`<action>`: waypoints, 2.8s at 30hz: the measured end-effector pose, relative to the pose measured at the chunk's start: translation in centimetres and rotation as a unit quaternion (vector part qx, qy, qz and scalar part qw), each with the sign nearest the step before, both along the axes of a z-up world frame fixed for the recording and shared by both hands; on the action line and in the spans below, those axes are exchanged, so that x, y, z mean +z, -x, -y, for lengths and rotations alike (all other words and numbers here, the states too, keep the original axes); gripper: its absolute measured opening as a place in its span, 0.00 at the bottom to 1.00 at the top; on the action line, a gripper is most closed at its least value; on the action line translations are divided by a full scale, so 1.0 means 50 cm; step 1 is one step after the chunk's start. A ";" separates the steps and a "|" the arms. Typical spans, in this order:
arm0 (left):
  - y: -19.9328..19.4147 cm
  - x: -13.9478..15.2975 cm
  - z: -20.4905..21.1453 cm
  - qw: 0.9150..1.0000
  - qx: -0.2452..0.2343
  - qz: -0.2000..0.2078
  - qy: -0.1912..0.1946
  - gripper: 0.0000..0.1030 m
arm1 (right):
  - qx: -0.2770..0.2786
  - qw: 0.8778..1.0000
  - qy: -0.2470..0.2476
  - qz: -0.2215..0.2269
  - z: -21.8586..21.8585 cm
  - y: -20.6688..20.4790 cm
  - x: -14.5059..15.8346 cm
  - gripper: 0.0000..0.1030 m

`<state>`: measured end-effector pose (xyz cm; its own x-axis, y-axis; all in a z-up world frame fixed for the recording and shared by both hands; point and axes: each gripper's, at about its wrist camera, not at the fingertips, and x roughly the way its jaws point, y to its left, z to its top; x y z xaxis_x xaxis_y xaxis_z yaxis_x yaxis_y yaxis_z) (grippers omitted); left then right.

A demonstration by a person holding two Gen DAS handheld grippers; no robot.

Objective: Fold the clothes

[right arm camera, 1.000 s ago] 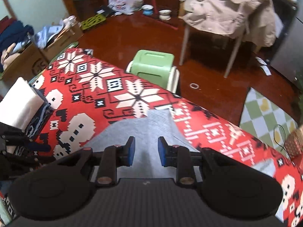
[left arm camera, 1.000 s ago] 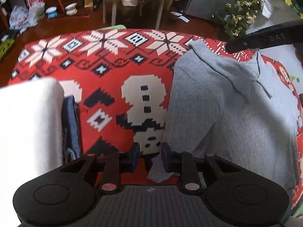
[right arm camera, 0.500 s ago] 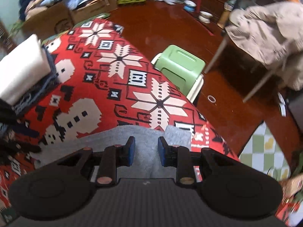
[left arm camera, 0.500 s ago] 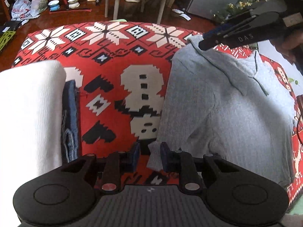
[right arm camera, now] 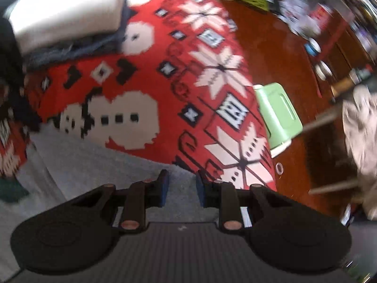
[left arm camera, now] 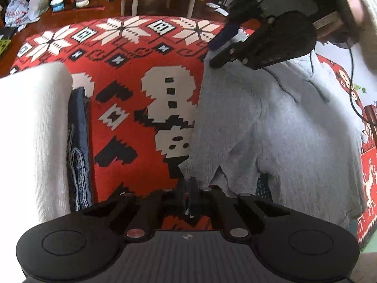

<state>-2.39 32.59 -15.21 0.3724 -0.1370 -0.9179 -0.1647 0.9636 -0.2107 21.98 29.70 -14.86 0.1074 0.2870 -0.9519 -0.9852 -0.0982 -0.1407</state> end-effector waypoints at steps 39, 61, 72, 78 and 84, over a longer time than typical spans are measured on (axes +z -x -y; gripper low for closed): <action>-0.110 0.011 -0.139 0.998 -0.057 -0.007 -0.010 0.01 | -0.401 0.908 -0.084 -0.090 0.067 0.321 -0.017 0.20; -0.134 0.049 -0.205 0.999 -0.046 0.001 -0.030 0.01 | -0.438 0.877 -0.135 -0.146 0.072 0.361 0.016 0.00; -0.098 0.066 -0.196 0.998 -0.027 -0.022 -0.056 0.01 | -0.444 0.871 -0.126 -0.168 0.065 0.362 0.009 0.00; -0.113 0.047 -0.159 0.993 -0.076 -0.040 -0.081 0.01 | -0.451 0.866 -0.116 -0.182 0.066 0.360 -0.007 0.02; -0.108 0.051 -0.143 0.991 -0.073 -0.048 -0.101 0.07 | -0.458 0.856 -0.131 -0.201 0.098 0.355 0.021 0.17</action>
